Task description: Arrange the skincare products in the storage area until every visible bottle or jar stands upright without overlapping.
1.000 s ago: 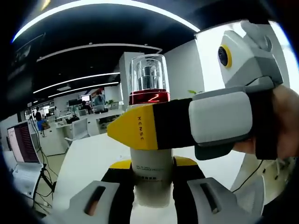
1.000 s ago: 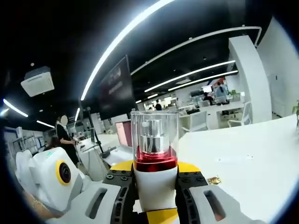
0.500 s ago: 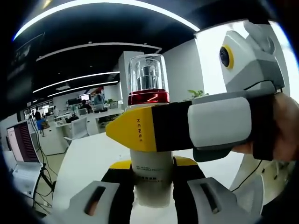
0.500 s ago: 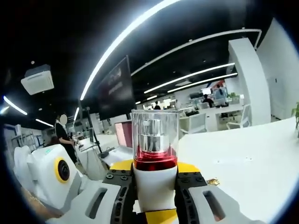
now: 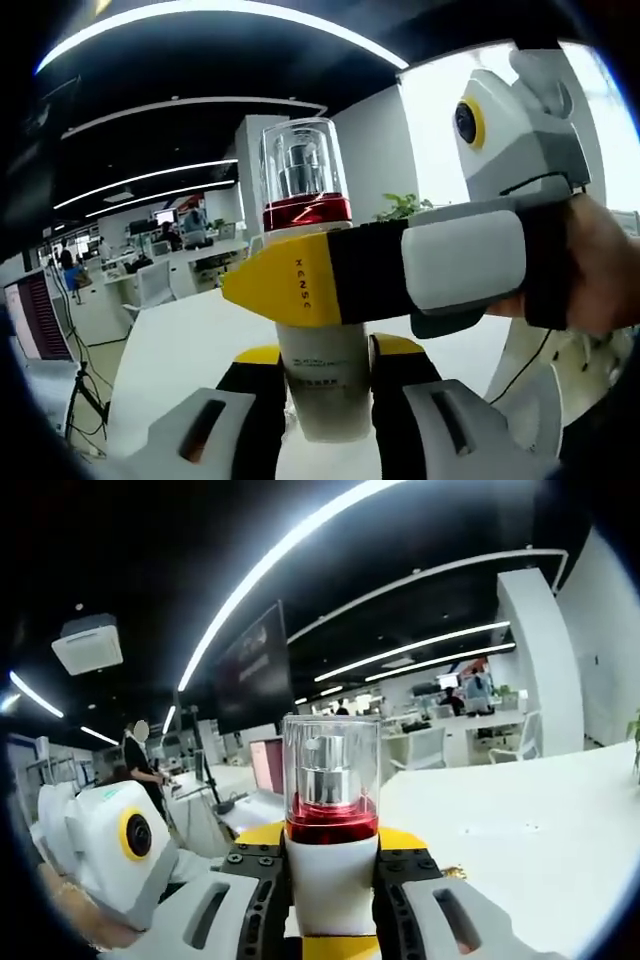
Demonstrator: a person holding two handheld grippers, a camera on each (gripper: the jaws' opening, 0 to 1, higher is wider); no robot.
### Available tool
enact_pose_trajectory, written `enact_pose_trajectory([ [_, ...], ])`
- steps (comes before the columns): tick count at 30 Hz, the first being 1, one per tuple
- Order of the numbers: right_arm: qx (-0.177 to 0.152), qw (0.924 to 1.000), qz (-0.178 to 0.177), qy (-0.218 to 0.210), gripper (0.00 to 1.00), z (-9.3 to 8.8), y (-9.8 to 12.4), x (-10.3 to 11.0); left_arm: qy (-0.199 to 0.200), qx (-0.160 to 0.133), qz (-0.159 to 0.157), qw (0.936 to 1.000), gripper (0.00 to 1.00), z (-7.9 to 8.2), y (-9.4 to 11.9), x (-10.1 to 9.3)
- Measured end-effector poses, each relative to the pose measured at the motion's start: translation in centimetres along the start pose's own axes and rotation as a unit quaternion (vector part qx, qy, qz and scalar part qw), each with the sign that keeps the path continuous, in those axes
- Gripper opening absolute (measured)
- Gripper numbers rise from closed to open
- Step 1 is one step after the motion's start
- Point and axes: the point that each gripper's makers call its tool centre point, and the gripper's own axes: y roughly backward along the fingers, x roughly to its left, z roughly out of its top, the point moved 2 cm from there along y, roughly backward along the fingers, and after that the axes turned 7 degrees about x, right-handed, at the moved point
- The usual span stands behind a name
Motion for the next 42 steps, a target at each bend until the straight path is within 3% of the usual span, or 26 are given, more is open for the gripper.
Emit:
enact_pose_trajectory([
  [5,0.008,0.9987,0.048,0.017,0.21,0.0,0.5,0.6,-0.010,-0.015,-0.045,0.9988,0.31,0.4,0.4,-0.7],
  [11,0.007,0.9891,0.142,0.038,0.22,0.1,1.6,1.9,-0.021,-0.026,-0.108,0.9936,0.34,0.7,1.2,-1.3],
  [16,0.006,0.9805,0.192,0.042,0.22,-0.1,2.5,2.8,-0.034,-0.024,-0.170,0.9846,0.36,0.9,1.9,-2.5],
  [17,0.003,0.9758,0.212,0.054,0.22,-0.2,2.8,3.3,-0.034,-0.022,-0.185,0.9819,0.36,0.8,2.1,-2.9],
  [25,-0.005,0.9653,0.255,0.058,0.22,-0.6,4.0,3.9,-0.049,-0.019,-0.247,0.9675,0.36,0.4,2.9,-4.1],
  [32,0.006,0.9547,0.286,0.083,0.22,-1.0,4.6,4.4,-0.056,-0.017,-0.274,0.9598,0.35,-0.2,3.0,-4.6],
  [42,0.011,0.9465,0.307,0.098,0.22,-1.8,4.8,4.4,-0.051,-0.008,-0.280,0.9586,0.34,-1.0,2.6,-4.9],
])
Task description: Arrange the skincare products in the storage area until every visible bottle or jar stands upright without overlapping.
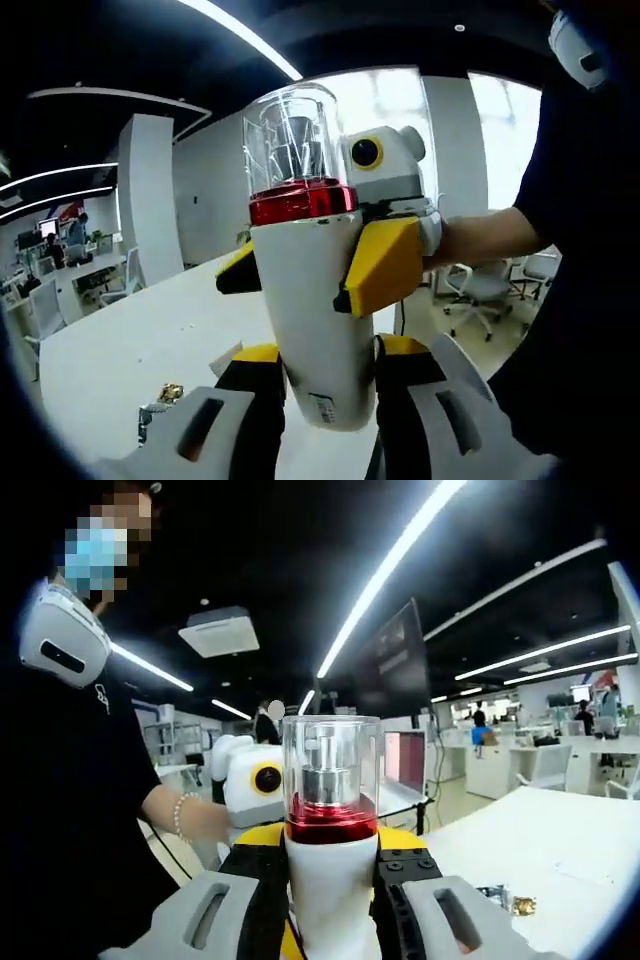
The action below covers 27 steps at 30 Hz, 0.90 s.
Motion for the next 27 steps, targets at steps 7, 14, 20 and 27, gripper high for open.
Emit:
enact_pose_trajectory([
  [7,-0.007,0.9999,0.008,0.002,0.22,0.0,0.3,0.0,0.010,-0.003,-0.002,0.9999,0.34,0.0,-0.2,0.0],
  [14,-0.005,1.0000,0.007,0.004,0.22,-0.3,0.6,-0.1,0.010,0.000,-0.002,0.9999,0.34,-0.1,-0.7,-0.2],
  [20,-0.004,1.0000,0.004,0.001,0.22,-0.7,0.8,-0.4,0.010,0.003,0.000,0.9999,0.34,-0.4,-1.2,-0.3],
  [27,-0.004,1.0000,0.007,-0.006,0.22,-1.4,0.8,-0.9,0.016,0.005,0.000,0.9999,0.35,-0.9,-1.6,-0.2],
])
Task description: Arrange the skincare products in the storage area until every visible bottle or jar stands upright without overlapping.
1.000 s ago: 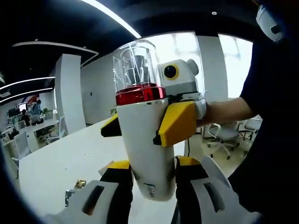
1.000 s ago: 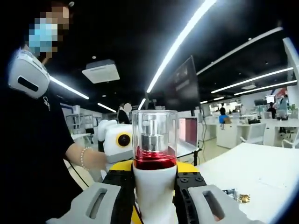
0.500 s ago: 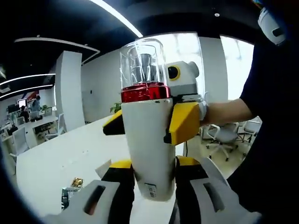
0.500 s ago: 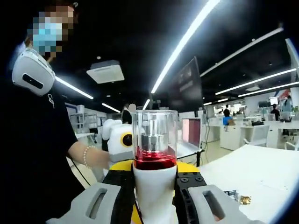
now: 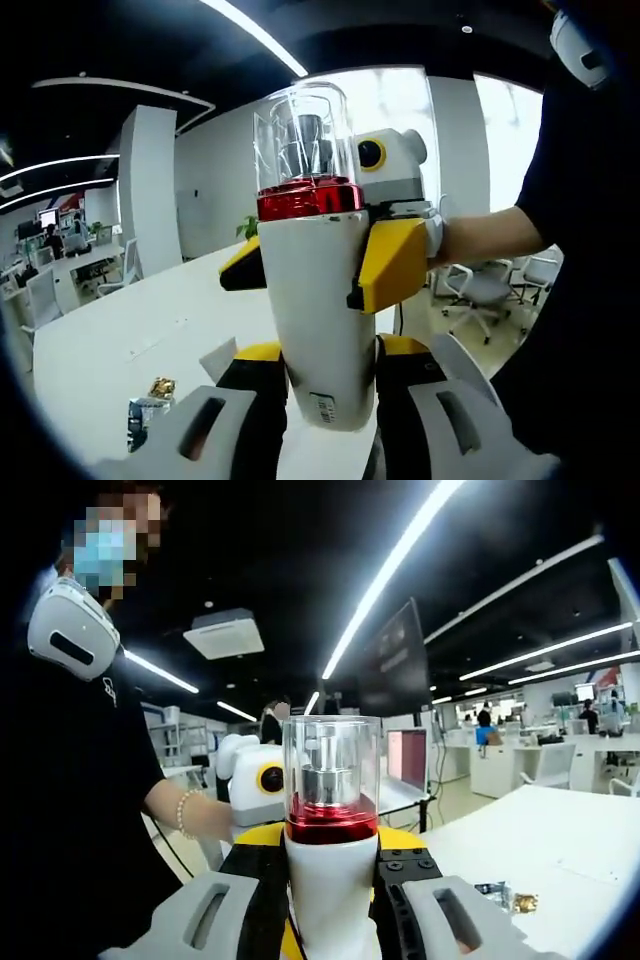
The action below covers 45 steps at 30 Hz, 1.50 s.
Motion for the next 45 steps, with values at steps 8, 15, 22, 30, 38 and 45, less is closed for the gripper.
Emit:
enact_pose_trajectory([
  [8,0.002,0.9999,-0.008,-0.013,0.22,-0.9,0.4,-1.3,0.021,-0.005,0.006,0.9998,0.36,-0.5,-0.2,0.4],
  [15,0.005,0.9996,-0.017,-0.020,0.22,-1.5,1.0,-2.4,0.033,-0.004,0.015,0.9993,0.42,-1.2,-0.3,1.0],
  [22,0.004,0.9996,-0.020,-0.022,0.22,-2.1,1.3,-3.1,0.041,-0.001,0.024,0.9989,0.48,-2.2,-0.2,1.8],
  [30,0.010,0.9996,-0.020,-0.019,0.22,-3.0,1.3,-3.7,0.051,0.002,0.037,0.9980,0.54,-2.9,0.0,2.2],
  [38,0.011,0.9995,-0.021,-0.022,0.22,-3.5,1.1,-4.3,0.062,0.003,0.052,0.9967,0.60,-3.7,0.4,3.0],
  [45,0.015,0.9995,-0.023,-0.017,0.22,-3.9,0.9,-4.9,0.070,0.009,0.059,0.9957,0.67,-4.7,0.6,3.5],
])
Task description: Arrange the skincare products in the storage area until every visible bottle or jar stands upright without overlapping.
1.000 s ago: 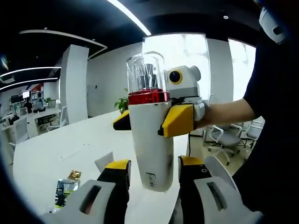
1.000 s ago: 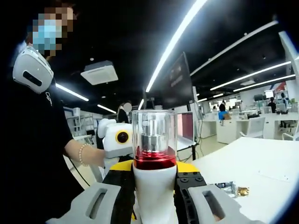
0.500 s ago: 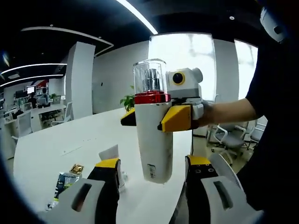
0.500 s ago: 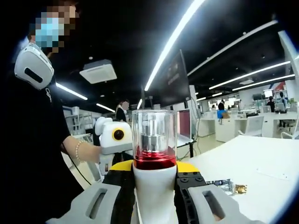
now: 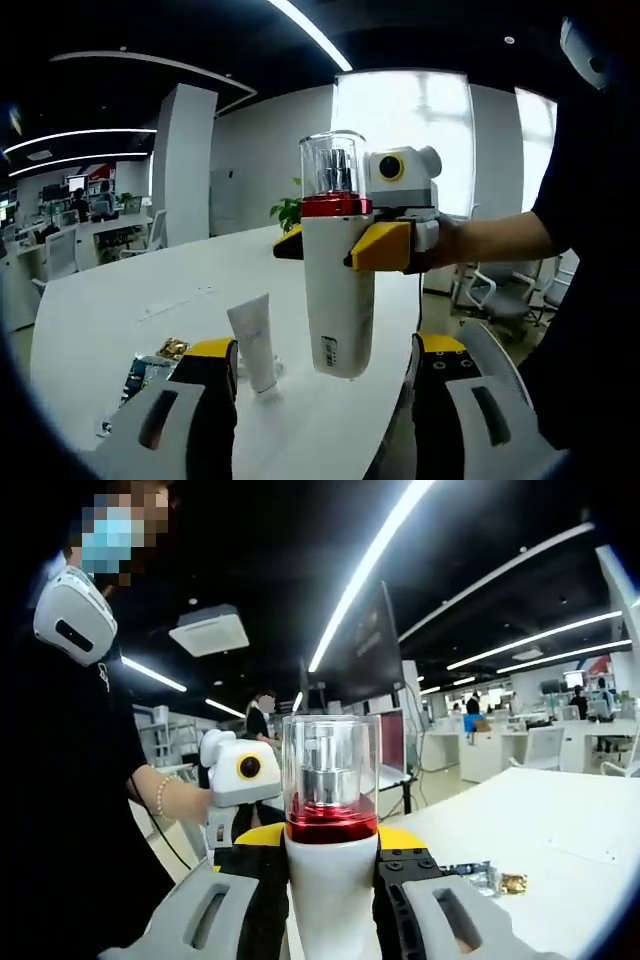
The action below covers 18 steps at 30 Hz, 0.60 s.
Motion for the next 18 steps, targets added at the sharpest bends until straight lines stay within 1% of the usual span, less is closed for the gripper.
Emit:
enact_pose_trajectory([
  [4,0.000,1.0000,-0.004,0.002,0.22,-0.3,0.1,-0.4,0.009,0.005,0.008,0.9999,0.73,-0.6,0.1,0.2],
  [9,0.000,1.0000,-0.009,0.001,0.22,-0.6,0.3,-0.7,0.018,0.008,0.012,0.9997,0.72,-1.1,0.3,0.7],
  [18,0.003,0.9998,-0.022,0.003,0.22,-1.4,0.9,-1.6,0.029,0.012,0.018,0.9993,0.73,-1.7,0.5,1.1],
])
